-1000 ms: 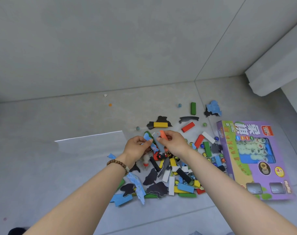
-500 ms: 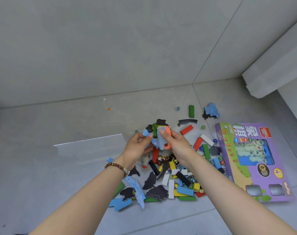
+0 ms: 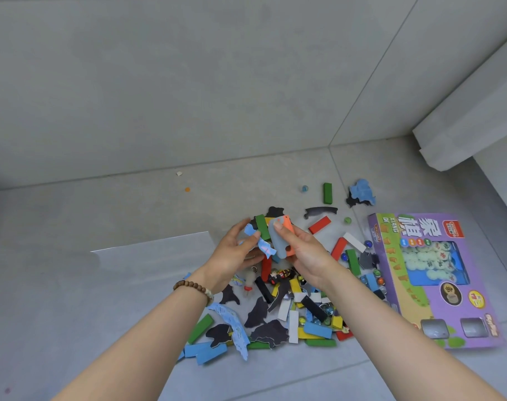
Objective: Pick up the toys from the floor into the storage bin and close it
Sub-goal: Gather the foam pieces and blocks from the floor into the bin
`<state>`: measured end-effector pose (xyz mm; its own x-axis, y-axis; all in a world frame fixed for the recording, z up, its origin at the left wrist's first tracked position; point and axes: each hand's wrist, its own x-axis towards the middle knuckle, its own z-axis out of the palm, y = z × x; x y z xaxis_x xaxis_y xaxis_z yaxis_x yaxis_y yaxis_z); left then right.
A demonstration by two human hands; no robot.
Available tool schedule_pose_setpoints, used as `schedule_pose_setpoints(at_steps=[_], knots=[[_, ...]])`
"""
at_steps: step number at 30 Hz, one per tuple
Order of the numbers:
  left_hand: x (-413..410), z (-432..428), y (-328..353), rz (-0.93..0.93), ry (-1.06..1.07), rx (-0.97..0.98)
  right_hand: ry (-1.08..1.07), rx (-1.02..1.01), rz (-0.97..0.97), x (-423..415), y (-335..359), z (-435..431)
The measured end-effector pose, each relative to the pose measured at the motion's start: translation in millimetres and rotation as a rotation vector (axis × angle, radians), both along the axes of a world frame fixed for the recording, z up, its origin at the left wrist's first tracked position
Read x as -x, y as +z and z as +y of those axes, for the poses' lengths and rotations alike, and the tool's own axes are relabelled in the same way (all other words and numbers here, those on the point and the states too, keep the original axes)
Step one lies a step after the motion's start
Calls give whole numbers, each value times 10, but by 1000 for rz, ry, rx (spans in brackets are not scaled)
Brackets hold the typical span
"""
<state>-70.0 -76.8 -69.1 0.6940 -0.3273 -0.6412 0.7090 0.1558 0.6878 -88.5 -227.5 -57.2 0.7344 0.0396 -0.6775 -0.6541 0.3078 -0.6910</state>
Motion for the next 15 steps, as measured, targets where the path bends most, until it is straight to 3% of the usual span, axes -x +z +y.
schedule_pose_setpoints(at_steps=[10, 15], knots=[[-28, 94, 35, 59, 37, 9, -3, 144, -40, -50, 64, -38], [-12, 70, 82, 216, 64, 209, 16, 265, -107, -58, 140, -15]])
